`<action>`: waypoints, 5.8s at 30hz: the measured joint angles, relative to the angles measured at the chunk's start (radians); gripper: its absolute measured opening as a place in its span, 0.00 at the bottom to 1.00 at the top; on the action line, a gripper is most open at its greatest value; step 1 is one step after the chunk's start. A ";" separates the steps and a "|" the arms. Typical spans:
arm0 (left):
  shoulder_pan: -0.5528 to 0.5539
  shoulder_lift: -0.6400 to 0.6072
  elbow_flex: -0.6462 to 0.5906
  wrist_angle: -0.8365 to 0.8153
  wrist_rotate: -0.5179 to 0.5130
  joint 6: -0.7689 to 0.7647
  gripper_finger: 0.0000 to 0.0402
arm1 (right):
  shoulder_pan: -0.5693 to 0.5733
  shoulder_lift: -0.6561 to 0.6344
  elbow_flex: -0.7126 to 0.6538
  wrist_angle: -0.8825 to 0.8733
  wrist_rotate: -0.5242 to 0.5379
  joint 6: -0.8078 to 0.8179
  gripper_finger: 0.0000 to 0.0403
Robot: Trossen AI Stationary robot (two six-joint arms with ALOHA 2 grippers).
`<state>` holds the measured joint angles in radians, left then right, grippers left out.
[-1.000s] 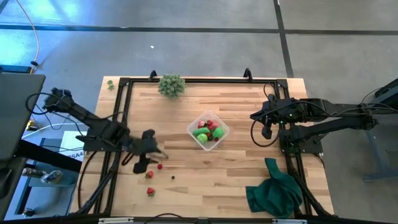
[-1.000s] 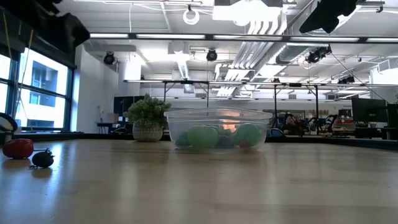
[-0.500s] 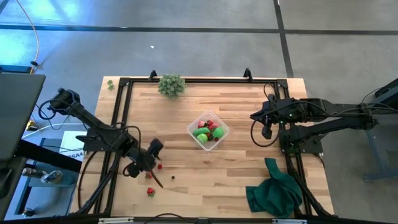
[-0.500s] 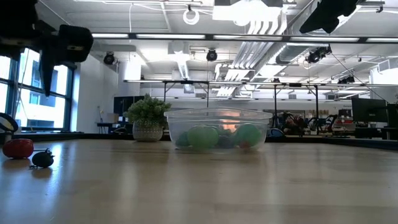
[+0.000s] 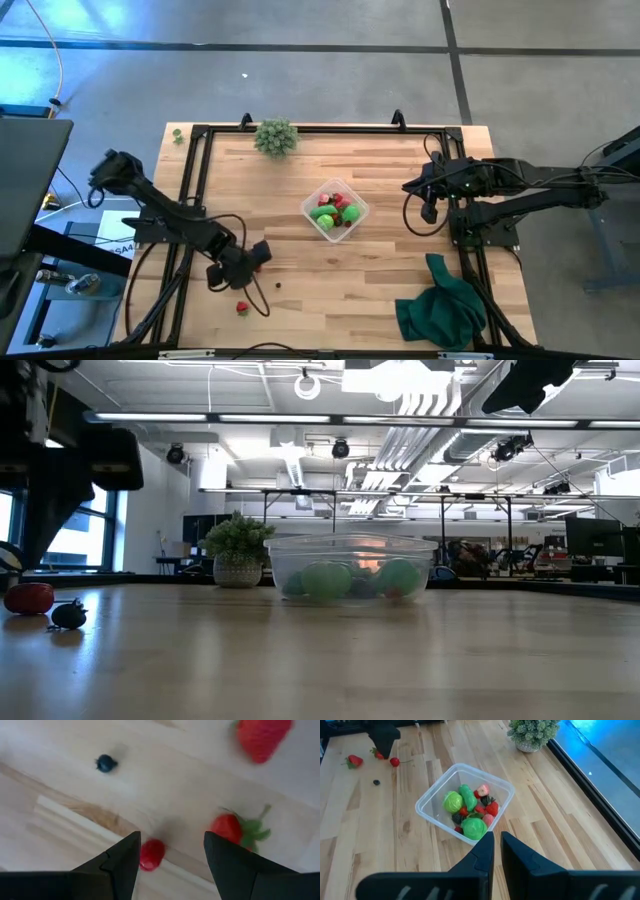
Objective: Pick and placing Produce into tupperware
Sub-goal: Put the red cherry into the transparent bin
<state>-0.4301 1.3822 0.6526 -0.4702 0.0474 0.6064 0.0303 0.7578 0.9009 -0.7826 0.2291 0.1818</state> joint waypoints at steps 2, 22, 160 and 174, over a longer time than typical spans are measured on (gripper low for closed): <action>0.025 0.016 0.000 0.001 0.004 0.001 0.52 | 0.000 0.000 0.000 0.000 0.000 0.000 0.06; 0.149 0.072 0.000 0.014 0.076 0.052 0.52 | 0.000 0.000 0.000 -0.001 0.000 0.000 0.06; 0.706 0.600 0.777 -0.077 0.065 -0.040 0.25 | 0.000 0.000 0.000 -0.008 0.000 0.000 0.06; 0.705 0.600 0.777 -0.071 0.068 -0.061 0.25 | 0.000 0.000 0.000 -0.008 0.000 0.000 0.06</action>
<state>0.2752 1.9823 1.4296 -0.5417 0.1153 0.5453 0.0303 0.7582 0.9009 -0.7902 0.2289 0.1818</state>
